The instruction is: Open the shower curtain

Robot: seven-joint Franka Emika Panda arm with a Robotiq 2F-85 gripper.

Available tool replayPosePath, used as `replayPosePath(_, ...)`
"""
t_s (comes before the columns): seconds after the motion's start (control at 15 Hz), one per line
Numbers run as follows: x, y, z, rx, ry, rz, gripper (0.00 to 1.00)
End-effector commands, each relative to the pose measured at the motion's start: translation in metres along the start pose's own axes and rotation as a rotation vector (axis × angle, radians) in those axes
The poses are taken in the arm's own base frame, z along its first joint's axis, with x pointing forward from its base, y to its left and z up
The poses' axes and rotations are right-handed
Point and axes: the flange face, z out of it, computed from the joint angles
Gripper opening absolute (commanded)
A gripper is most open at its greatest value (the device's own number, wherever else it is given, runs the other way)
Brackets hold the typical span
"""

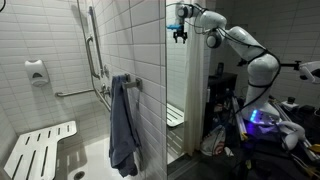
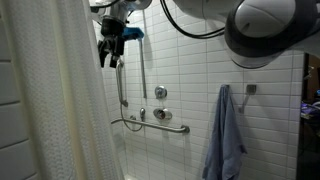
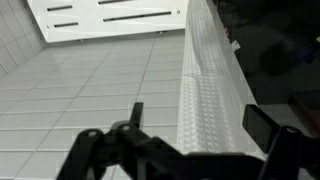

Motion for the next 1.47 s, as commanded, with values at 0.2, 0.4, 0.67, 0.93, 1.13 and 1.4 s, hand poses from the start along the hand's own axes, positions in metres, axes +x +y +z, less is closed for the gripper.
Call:
replayPosePath(0.2,0.002,-0.003,-0.026,-0.116,-0.176,0.225,1.0)
replayPosePath(0.4,0.007,-0.005,-0.03,-0.15,-0.221,0.316,1.0)
replayPosePath(0.67,0.016,-0.006,-0.031,-0.183,-0.243,0.406,1.0)
replayPosePath(0.93,0.014,-0.004,-0.025,-0.163,-0.222,0.391,1.0)
replayPosePath(1.13,0.013,-0.003,-0.025,-0.165,-0.223,0.394,1.0)
replayPosePath(1.4,0.014,-0.003,-0.025,-0.165,-0.223,0.394,1.0)
